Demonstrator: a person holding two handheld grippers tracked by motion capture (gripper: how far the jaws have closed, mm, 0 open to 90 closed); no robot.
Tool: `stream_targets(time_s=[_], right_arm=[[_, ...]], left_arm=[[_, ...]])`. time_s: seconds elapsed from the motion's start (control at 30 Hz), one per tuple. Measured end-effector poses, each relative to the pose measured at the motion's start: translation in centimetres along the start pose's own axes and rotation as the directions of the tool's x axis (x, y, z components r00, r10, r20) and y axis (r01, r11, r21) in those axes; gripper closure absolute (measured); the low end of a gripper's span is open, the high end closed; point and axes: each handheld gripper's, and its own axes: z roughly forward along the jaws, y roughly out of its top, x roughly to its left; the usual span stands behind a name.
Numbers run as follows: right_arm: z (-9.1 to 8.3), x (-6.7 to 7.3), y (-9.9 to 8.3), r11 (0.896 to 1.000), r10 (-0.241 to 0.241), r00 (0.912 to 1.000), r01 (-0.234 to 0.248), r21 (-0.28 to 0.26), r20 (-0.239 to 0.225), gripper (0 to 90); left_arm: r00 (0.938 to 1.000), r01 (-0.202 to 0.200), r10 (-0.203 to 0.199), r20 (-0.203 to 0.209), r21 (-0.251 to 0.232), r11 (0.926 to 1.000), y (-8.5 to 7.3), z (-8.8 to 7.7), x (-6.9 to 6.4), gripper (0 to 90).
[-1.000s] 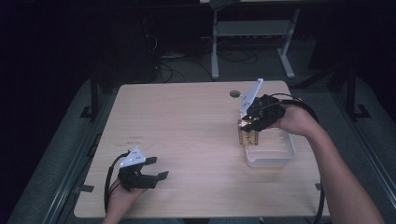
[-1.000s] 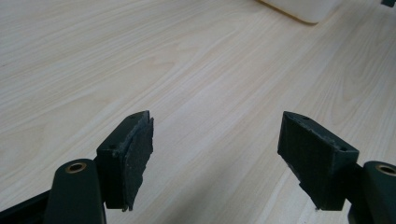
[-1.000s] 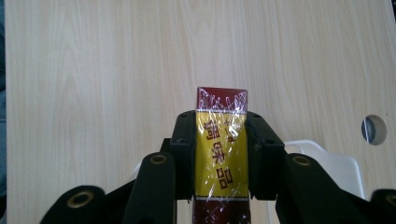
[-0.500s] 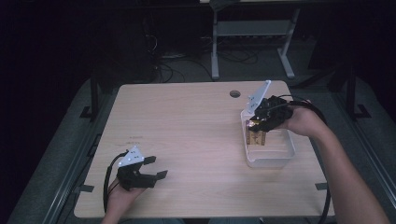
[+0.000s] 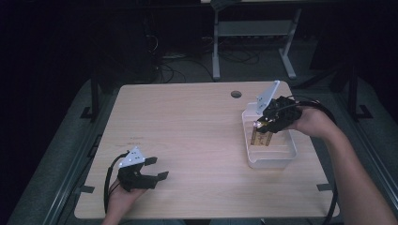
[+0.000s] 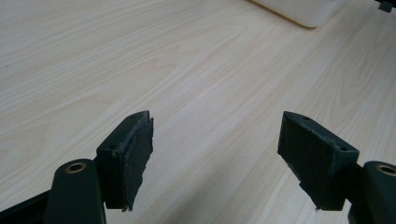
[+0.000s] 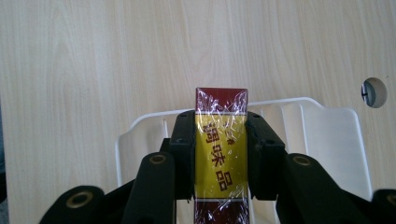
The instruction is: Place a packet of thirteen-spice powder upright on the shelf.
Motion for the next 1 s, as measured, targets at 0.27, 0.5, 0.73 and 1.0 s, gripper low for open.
stream_targets(time_s=[0.27, 0.5, 0.73, 1.0], right_arm=[[-0.4, 0.0, -0.6, 1.0, 0.008, 0.9999, -0.008, -0.005, 0.007, 67.0], [-0.5, 0.0, -0.8, 1.0, -0.008, 0.9999, 0.008, 0.023, 0.007, 66.9], [-0.6, 0.4, -1.3, 1.0, -0.016, 0.9999, 0.016, 0.018, -0.004, 66.8], [-0.3, 0.7, -1.2, 0.999, -0.032, 0.9994, 0.032, 0.026, -0.015, 66.6]], left_arm=[[1.0, 0.006, -0.006, 0.001, 0.0, 1.0, 0.0, 0.0, 0.1, 25.6], [1.0, 0.007, -0.007, 0.004, 0.0, 1.0, 0.0, 0.1, 0.1, 25.6], [1.0, 0.008, -0.008, 0.004, -0.002, 1.0, 0.0, 0.0, 0.0, 25.6], [1.0, 0.006, -0.006, 0.006, 0.003, 1.0, 0.0, 0.1, 0.1, 25.5]])
